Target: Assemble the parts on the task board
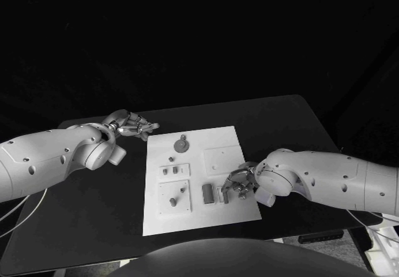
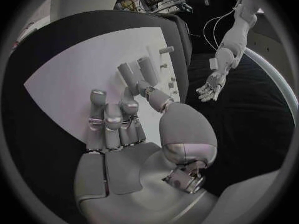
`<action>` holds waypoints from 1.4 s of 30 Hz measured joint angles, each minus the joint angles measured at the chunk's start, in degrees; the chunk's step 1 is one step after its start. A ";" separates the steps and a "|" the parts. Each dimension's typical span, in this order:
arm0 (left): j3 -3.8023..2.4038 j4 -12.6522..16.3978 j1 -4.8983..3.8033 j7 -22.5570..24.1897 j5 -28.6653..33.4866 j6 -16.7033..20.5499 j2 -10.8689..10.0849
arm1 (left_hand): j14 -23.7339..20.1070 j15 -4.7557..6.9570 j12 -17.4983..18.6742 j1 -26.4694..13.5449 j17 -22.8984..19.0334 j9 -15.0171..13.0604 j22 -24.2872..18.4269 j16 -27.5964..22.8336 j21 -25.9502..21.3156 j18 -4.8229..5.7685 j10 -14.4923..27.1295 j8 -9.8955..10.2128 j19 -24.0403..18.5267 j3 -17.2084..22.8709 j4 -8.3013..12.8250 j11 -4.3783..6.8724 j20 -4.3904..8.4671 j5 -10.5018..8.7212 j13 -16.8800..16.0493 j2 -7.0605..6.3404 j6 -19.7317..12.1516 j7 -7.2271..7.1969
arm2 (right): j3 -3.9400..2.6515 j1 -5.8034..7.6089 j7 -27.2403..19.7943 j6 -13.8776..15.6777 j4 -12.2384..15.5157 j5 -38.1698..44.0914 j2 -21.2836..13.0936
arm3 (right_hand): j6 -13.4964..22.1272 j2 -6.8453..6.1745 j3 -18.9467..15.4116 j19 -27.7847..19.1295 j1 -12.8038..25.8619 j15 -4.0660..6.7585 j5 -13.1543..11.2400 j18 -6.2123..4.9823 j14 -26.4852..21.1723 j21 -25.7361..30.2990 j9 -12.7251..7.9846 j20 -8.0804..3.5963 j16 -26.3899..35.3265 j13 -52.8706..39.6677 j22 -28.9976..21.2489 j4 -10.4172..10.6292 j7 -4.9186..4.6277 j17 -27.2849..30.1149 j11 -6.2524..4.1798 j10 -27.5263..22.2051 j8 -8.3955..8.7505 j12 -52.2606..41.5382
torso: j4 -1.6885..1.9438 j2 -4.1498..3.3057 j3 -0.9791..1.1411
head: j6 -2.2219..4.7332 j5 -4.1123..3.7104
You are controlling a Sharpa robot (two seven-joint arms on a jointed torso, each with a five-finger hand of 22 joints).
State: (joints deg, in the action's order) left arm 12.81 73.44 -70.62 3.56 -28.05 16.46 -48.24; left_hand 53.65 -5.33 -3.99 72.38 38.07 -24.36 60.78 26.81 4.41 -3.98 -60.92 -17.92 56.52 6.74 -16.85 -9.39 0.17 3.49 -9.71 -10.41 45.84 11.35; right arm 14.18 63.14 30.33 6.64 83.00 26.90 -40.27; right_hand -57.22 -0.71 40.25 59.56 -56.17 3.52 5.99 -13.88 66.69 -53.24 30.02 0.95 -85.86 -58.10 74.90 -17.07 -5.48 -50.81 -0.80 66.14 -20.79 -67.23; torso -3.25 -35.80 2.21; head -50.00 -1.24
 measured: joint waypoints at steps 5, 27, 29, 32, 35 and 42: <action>0.00 0.04 -0.03 -0.06 -0.06 -0.01 -0.08 | 0.00 0.00 0.00 0.00 0.00 0.00 0.00 -0.01 0.00 0.04 0.00 0.00 0.00 0.00 0.00 0.00 0.00 0.00 0.00 0.00 0.00 0.00 | -0.03 0.00 -0.26 0.64 0.03 0.98 0.11 | 0.03 -0.17 0.00 0.00 0.17 0.00 0.00 0.00 0.00 0.00 0.00 0.00 0.00 0.00 0.00 0.00 -0.03 0.00 0.00 0.00 0.00 0.00 | 0.02 0.00 -0.01 | 0.00 0.08; 0.00 0.09 -0.13 -0.27 -0.21 -0.05 -0.17 | 0.00 0.00 0.00 0.00 0.00 0.04 0.00 -0.01 0.00 0.47 0.00 0.00 0.00 0.01 0.01 0.00 0.00 0.00 0.00 0.00 0.00 0.00 | -0.02 0.02 -0.35 1.83 0.15 4.36 0.71 | 0.02 -3.81 -0.12 0.14 3.21 0.57 0.07 -0.30 -0.26 0.00 -0.34 -0.12 0.00 0.18 0.00 1.47 -0.02 0.23 0.41 -0.40 0.00 0.00 | -0.01 0.01 0.01 | 0.00 0.32; 0.00 0.09 -0.13 -0.30 -0.23 -0.06 -0.18 | 0.00 0.00 0.00 0.00 -0.01 0.04 0.00 -0.01 0.00 0.49 0.00 0.00 0.00 0.01 0.01 0.00 0.00 0.00 0.00 0.00 0.00 0.00 | -0.02 0.02 -0.33 1.75 0.14 4.44 0.78 | 0.02 -4.33 -0.09 0.23 3.72 0.57 0.07 -0.31 -0.26 0.00 -0.47 -0.20 0.00 0.24 0.00 2.00 -0.02 0.23 0.41 -0.40 0.00 0.00 | -0.01 0.01 0.01 | 0.00 0.32; 0.00 0.09 -0.14 -0.33 -0.26 -0.07 -0.18 | 0.00 0.00 0.00 0.00 -0.01 0.04 0.00 -0.01 0.00 0.46 0.00 0.00 0.00 0.01 0.01 0.00 0.00 0.00 0.00 0.00 0.00 0.00 | -0.01 0.02 -0.29 1.59 0.09 4.53 0.92 | 0.00 -4.73 -0.05 0.45 3.66 0.75 0.08 -0.31 -0.07 0.00 -0.48 -0.24 0.00 0.24 0.00 2.17 0.00 0.23 0.41 -0.40 0.00 0.00 | -0.01 0.01 0.00 | 0.00 0.42; 0.00 0.09 -0.15 -0.35 -0.28 -0.08 -0.18 | 0.00 0.00 0.00 0.00 -0.01 0.04 0.00 -0.01 0.00 0.14 0.00 0.00 0.00 0.01 0.01 0.00 0.00 0.00 0.00 0.00 0.00 0.00 | -0.01 0.02 -0.26 1.36 0.09 4.66 1.08 | -0.01 -5.07 0.09 0.45 3.70 0.77 0.08 -0.30 -0.06 0.00 -0.54 -0.24 0.00 0.24 0.00 2.31 0.01 0.23 0.40 -0.40 0.00 0.00 | -0.01 0.02 0.00 | 0.00 0.47; 0.00 0.10 -0.18 -0.41 -0.32 -0.11 -0.19 | 0.00 0.00 0.00 0.00 -0.01 0.04 -0.01 0.00 0.00 -0.02 0.00 0.00 0.00 0.02 0.02 0.00 0.00 0.00 0.00 0.00 0.00 0.00 | -0.01 0.02 -0.20 1.07 0.05 5.44 1.23 | 0.21 -6.83 0.44 0.45 3.97 1.03 0.07 -0.33 -0.33 0.00 -0.74 -0.23 0.00 0.24 0.00 3.71 -0.19 0.28 0.64 -0.64 0.26 0.00 | -0.01 0.02 -0.01 | 0.00 0.47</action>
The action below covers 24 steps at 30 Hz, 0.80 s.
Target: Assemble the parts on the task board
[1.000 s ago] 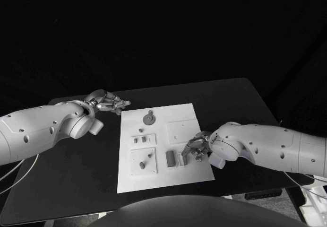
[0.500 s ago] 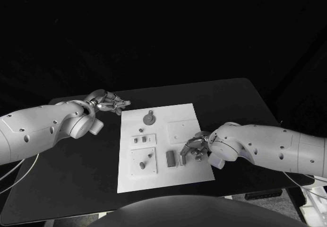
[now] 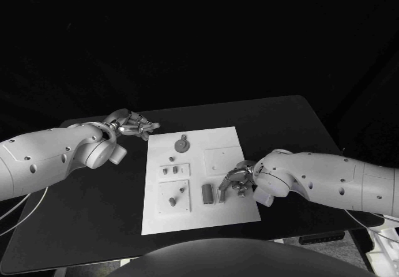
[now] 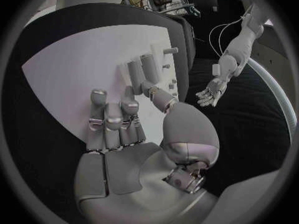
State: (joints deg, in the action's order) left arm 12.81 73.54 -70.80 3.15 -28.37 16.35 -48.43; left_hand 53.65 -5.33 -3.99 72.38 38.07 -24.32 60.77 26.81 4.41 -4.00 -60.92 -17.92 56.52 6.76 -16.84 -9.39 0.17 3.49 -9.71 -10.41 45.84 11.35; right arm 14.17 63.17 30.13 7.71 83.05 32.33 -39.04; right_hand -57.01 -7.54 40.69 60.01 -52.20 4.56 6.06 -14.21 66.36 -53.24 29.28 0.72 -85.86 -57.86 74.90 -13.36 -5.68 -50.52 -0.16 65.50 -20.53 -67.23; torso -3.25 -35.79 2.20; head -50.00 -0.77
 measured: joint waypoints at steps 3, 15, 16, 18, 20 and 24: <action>0.00 0.01 -0.01 -0.02 -0.01 -0.01 -0.02 | 0.00 0.00 0.00 0.00 0.00 0.00 0.00 0.00 0.00 -0.02 0.00 0.00 0.00 0.00 0.00 0.00 0.00 0.00 0.00 0.00 0.00 0.00 | 0.00 0.00 0.01 -0.09 0.02 0.57 0.07 | 0.19 -1.40 0.40 0.00 -0.16 0.04 0.00 -0.02 -0.04 0.00 -0.21 0.00 0.00 0.00 0.00 1.10 -0.19 0.00 0.07 -0.07 0.03 0.00 | 0.00 0.00 0.00 | 0.00 0.09; 0.00 0.07 -0.04 -0.10 -0.08 -0.04 -0.07 | 0.00 0.00 0.00 0.00 0.00 0.00 0.00 0.00 0.00 -0.03 0.00 0.00 0.00 0.00 0.00 0.00 0.00 0.00 0.00 0.00 0.00 0.00 | 0.00 -0.01 -0.13 -0.39 0.18 3.49 0.25 | 0.95 -4.18 0.75 -0.01 -0.51 0.42 -0.01 -0.22 -0.48 0.22 -0.49 0.01 0.00 0.00 0.00 3.81 -0.73 -0.01 0.25 -1.12 0.26 -0.05 | 0.00 -0.02 0.02 | 0.00 0.27; 0.00 0.07 -0.05 -0.11 -0.09 -0.04 -0.07 | 0.00 0.00 0.00 0.00 0.00 0.00 0.00 0.00 0.00 -0.03 0.00 0.00 0.00 0.00 0.00 0.00 0.00 0.00 0.00 0.00 0.00 0.00 | 0.00 -0.01 -0.14 -0.41 0.18 3.69 0.28 | 1.07 -4.18 0.66 -0.01 -0.51 0.48 -0.01 -0.24 -0.56 0.22 -0.50 0.01 0.00 0.00 0.00 4.05 -0.83 -0.01 0.24 -1.13 0.26 -0.22 | 0.00 -0.02 0.02 | 0.00 0.28; 0.00 0.08 -0.05 -0.12 -0.10 -0.05 -0.07 | 0.00 0.00 0.00 0.00 0.00 0.00 0.00 0.00 0.00 -0.03 0.00 0.00 0.00 0.00 0.00 0.00 0.00 0.00 0.00 0.00 0.00 0.00 | 0.00 -0.01 -0.15 -0.48 0.18 4.14 0.33 | 1.14 -4.28 0.66 -0.01 -0.62 0.46 -0.01 -0.28 -0.65 0.23 -0.49 0.02 0.00 -0.01 0.00 4.04 -0.90 -0.01 0.17 -1.21 0.25 -0.22 | -0.01 -0.02 0.03 | 0.00 0.29; 0.00 0.08 -0.06 -0.14 -0.12 -0.06 -0.07 | 0.00 0.00 0.00 0.00 0.00 0.00 0.00 0.00 0.00 -0.04 0.00 0.00 0.00 0.00 0.00 0.00 0.00 0.00 0.00 0.00 0.00 0.00 | 0.00 -0.01 -0.16 -0.55 0.13 4.50 0.40 | 1.15 -4.48 0.66 -0.02 -0.81 0.46 -0.01 -0.31 -0.66 0.23 -0.49 0.02 0.00 0.00 0.00 4.04 -0.90 -0.01 0.37 -1.41 0.26 -0.22 | -0.01 -0.02 0.03 | 0.00 0.29; 0.00 0.09 -0.07 -0.18 -0.16 -0.08 -0.10 | 0.00 0.00 0.00 0.00 0.05 0.00 0.00 0.00 0.00 -0.04 0.00 0.00 0.00 0.00 0.00 0.00 0.00 0.00 0.00 0.00 0.00 0.00 | 0.00 -0.01 -0.20 -0.63 0.04 5.39 0.53 | 1.25 -3.95 0.66 -0.02 -1.33 0.44 -0.01 -0.31 -0.67 0.23 -0.53 0.02 0.00 -0.06 0.00 4.04 -0.81 -0.01 0.37 -1.41 0.26 -0.22 | 0.00 -0.02 0.03 | 0.00 0.21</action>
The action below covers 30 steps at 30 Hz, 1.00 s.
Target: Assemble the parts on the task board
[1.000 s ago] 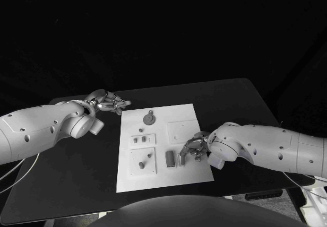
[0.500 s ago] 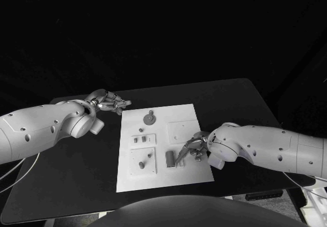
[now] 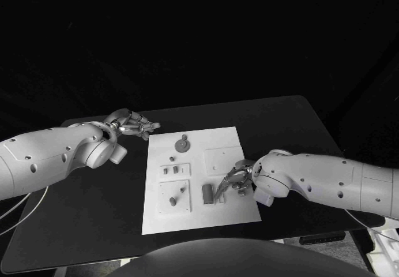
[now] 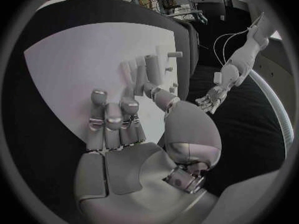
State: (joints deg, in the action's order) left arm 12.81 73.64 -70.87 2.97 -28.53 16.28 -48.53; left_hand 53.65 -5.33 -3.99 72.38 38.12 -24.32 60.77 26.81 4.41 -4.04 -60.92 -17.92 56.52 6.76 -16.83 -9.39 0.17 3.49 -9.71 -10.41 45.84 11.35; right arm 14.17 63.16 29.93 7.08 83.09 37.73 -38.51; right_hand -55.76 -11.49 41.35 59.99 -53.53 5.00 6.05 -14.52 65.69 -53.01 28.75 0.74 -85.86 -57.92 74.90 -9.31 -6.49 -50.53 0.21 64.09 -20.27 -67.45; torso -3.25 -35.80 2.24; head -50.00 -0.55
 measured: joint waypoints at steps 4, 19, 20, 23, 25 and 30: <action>0.00 0.03 -0.01 -0.05 -0.04 -0.02 -0.03 | 0.00 0.00 0.00 0.00 0.00 0.00 0.00 0.00 0.00 0.00 0.00 0.00 0.00 0.00 0.00 0.00 0.00 0.00 0.00 0.00 0.00 0.00 | 0.00 0.00 -0.05 0.05 -0.01 1.05 0.05 | 0.00 1.43 -0.47 -0.01 -1.43 -0.03 0.00 0.00 -0.03 0.00 -0.01 0.01 0.00 -0.01 0.00 -1.01 0.00 -0.04 0.00 0.00 0.00 -0.39 | 0.00 0.00 0.00 | 0.00 -0.05; 0.00 0.03 -0.03 -0.19 -0.19 -0.09 -0.11 | 0.00 0.00 0.00 0.00 0.00 0.05 0.00 0.00 0.00 -0.01 0.00 0.00 0.00 0.00 0.00 0.00 0.00 0.00 0.00 0.00 0.00 0.00 | -0.03 0.01 -0.50 1.42 0.56 6.97 0.32 | 0.10 3.23 -1.02 -0.09 -2.12 -0.10 -0.01 0.07 -0.08 0.00 0.03 0.09 0.00 0.10 0.00 -2.95 0.10 -0.05 0.00 0.00 0.00 -0.39 | -0.01 0.00 0.01 | 0.00 -0.10; 0.00 0.03 -0.03 -0.20 -0.20 -0.09 -0.11 | 0.00 0.00 0.00 0.00 0.00 0.04 0.00 0.00 0.00 0.00 0.00 0.00 0.00 0.00 0.00 0.00 0.00 0.00 0.00 0.00 0.00 0.00 | -0.03 0.01 -0.53 1.46 0.56 7.14 0.35 | 0.10 3.23 -1.02 -0.09 -2.12 -0.11 -0.01 0.08 -0.09 0.00 0.03 0.09 0.00 0.11 0.00 -2.95 0.11 -0.05 0.00 0.01 0.00 -0.39 | -0.01 0.00 0.01 | 0.00 -0.12; 0.00 0.02 -0.04 -0.23 -0.23 -0.12 -0.12 | 0.00 0.00 0.00 0.00 -0.01 0.04 0.00 0.00 0.00 -0.01 0.00 0.00 0.00 -0.10 -0.10 0.00 0.00 0.00 0.00 0.00 0.00 0.00 | -0.02 0.01 -0.59 1.57 0.56 7.60 0.54 | 0.10 3.39 -1.02 -0.09 -1.95 -0.14 -0.01 0.24 -0.12 0.00 0.02 0.09 0.00 0.16 0.00 -2.95 0.11 -0.05 0.00 0.01 0.00 -0.39 | -0.01 0.00 0.01 | 0.00 -0.13; 0.00 0.02 -0.04 -0.26 -0.24 -0.14 -0.12 | 0.00 0.00 0.00 0.00 0.00 0.04 0.00 0.00 0.00 -0.01 0.00 0.00 0.00 -0.15 -0.15 0.00 0.00 0.00 0.00 0.00 0.00 0.00 | -0.01 0.00 -0.60 1.61 0.55 7.87 0.70 | 0.10 3.61 -1.02 -0.10 -1.74 -0.15 -0.01 0.27 -0.12 0.00 0.02 0.10 0.00 0.18 0.00 -2.95 0.11 -0.05 0.00 0.01 0.01 -0.39 | 0.00 0.00 0.01 | 0.00 -0.16; 0.00 0.02 -0.04 -0.33 -0.31 -0.19 -0.14 | 0.00 0.00 0.00 0.00 -0.01 0.04 0.00 0.00 0.00 -0.01 0.00 0.00 0.00 -0.15 -0.15 0.00 0.00 0.00 0.00 0.00 0.00 0.00 | -0.02 0.03 -0.53 1.56 0.53 8.51 0.87 | 0.10 3.40 -1.35 -0.10 0.04 -0.17 -0.01 0.28 -0.13 0.00 -0.11 0.10 0.00 0.35 0.00 -1.79 0.11 -0.02 0.00 0.01 0.03 -0.39 | 0.01 0.00 -0.01 | 0.00 -0.20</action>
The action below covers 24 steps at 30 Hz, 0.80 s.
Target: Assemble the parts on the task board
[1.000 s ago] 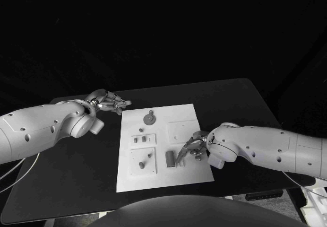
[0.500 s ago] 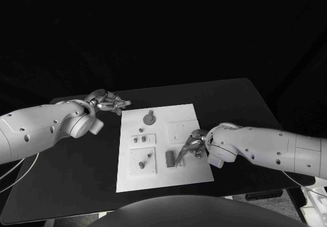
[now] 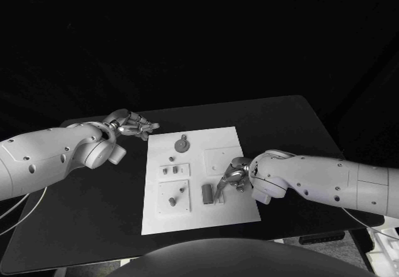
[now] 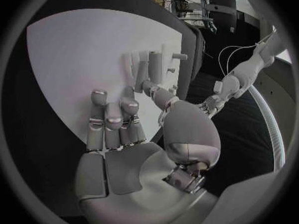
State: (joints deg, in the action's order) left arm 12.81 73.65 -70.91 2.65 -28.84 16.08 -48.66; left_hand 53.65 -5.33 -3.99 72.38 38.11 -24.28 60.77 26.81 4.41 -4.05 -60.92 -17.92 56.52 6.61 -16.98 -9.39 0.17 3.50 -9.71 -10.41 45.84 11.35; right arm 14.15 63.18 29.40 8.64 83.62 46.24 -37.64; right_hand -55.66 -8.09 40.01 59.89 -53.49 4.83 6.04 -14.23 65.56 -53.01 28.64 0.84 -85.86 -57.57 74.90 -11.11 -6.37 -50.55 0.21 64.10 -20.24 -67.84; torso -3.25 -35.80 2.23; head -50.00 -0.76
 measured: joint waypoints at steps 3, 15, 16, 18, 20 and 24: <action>0.00 0.00 0.00 -0.04 -0.03 -0.02 -0.03 | 0.00 0.00 0.00 0.00 0.00 0.00 0.00 0.00 0.00 0.00 0.00 0.00 0.00 0.00 0.00 0.00 0.00 0.00 0.00 0.00 0.00 0.00 | -0.03 0.02 0.12 -0.16 0.02 0.44 0.05 | 0.00 -0.24 -0.03 0.00 0.90 0.08 0.00 0.01 0.09 0.00 -0.06 0.00 0.00 0.02 0.00 1.00 0.00 0.03 0.00 0.00 -0.04 0.00 | 0.02 0.00 -0.02 | 0.00 -0.01; 0.00 0.00 -0.01 -0.29 -0.18 -0.14 -0.07 | 0.00 0.00 0.00 0.00 0.07 0.00 -0.01 -0.20 0.00 0.00 0.00 0.00 0.00 0.00 0.00 0.00 0.00 0.00 0.00 0.00 0.00 0.00 | -0.02 0.01 0.12 -0.34 0.28 2.44 0.14 | 0.08 -0.51 0.55 -0.01 -0.25 0.11 0.00 0.06 0.23 0.00 -0.21 0.01 0.00 0.15 0.00 -0.80 0.11 0.03 0.00 0.01 -0.38 -0.23 | 0.02 0.01 -0.02 | 0.00 0.06; 0.00 0.00 -0.01 -0.31 -0.19 -0.15 -0.07 | 0.00 0.00 0.00 0.00 0.07 0.00 -0.02 -0.20 0.00 0.00 0.00 0.00 0.00 0.00 0.00 0.00 0.00 0.00 0.00 0.00 0.00 0.00 | -0.02 0.01 0.09 -0.34 0.30 2.57 0.15 | 0.08 -0.34 0.65 -0.01 -0.54 0.08 0.00 0.06 0.26 0.00 -0.27 0.01 0.00 0.15 0.00 -1.18 0.11 0.02 0.00 0.01 -0.38 -0.23 | 0.02 0.01 -0.02 | 0.00 0.07; 0.00 0.00 -0.01 -0.34 -0.21 -0.16 -0.07 | 0.00 0.00 0.00 0.00 0.07 0.03 -0.01 -0.20 0.00 0.00 0.00 0.00 0.00 0.00 0.00 0.00 0.00 0.00 0.00 0.00 0.00 0.00 | -0.02 0.01 0.01 -0.33 0.37 2.83 0.16 | 0.08 0.01 0.63 -0.01 -0.89 0.08 0.00 0.07 0.27 0.00 -0.33 0.01 0.00 0.15 0.00 -1.79 0.11 0.02 0.00 0.01 -0.37 -0.23 | 0.01 0.01 -0.01 | 0.00 0.07; 0.00 0.00 -0.02 -0.37 -0.22 -0.18 -0.08 | 0.00 0.00 0.00 0.00 0.07 0.05 -0.02 -0.20 0.00 0.00 0.00 0.00 0.00 0.00 0.00 0.00 0.00 0.00 0.00 0.00 0.00 0.00 | -0.02 0.01 -0.07 -0.34 0.51 3.03 0.16 | 0.08 0.02 0.64 -0.01 -0.90 0.08 -0.04 0.08 0.27 0.00 -0.38 0.01 0.00 0.20 0.00 -1.79 0.11 0.02 0.00 0.01 -0.36 -0.23 | 0.01 0.01 0.01 | 0.00 0.10; 0.00 0.02 -0.05 -0.43 -0.25 -0.21 -0.11 | 0.00 0.00 0.00 0.00 0.07 0.05 -0.01 -0.20 0.00 0.00 0.00 0.00 0.00 0.00 0.00 0.00 0.00 0.00 0.00 0.00 0.00 0.00 | -0.02 -0.02 -0.21 -0.42 0.67 3.23 0.18 | 0.08 0.02 0.48 -0.02 -0.90 0.07 -0.04 0.08 0.27 0.00 -0.39 0.01 0.00 0.20 0.00 -1.95 0.11 0.02 0.00 0.01 -0.36 -0.23 | -0.01 0.00 0.01 | 0.00 0.15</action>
State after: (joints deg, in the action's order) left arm 12.81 73.67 -70.97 2.21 -29.09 15.87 -48.77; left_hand 53.65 -5.33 -3.99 72.38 38.18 -24.23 60.76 26.61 4.41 -4.05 -60.92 -17.93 56.52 6.61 -16.98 -9.39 0.17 3.49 -9.71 -10.41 45.84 11.35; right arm 14.13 63.16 29.19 8.22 84.28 49.47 -37.46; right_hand -55.58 -8.06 40.49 59.87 -54.39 4.90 6.00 -14.15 65.82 -53.01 28.25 0.86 -85.86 -57.36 74.90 -13.05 -6.26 -50.53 0.21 64.10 -20.60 -68.07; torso -3.26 -35.80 2.24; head -50.00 -0.61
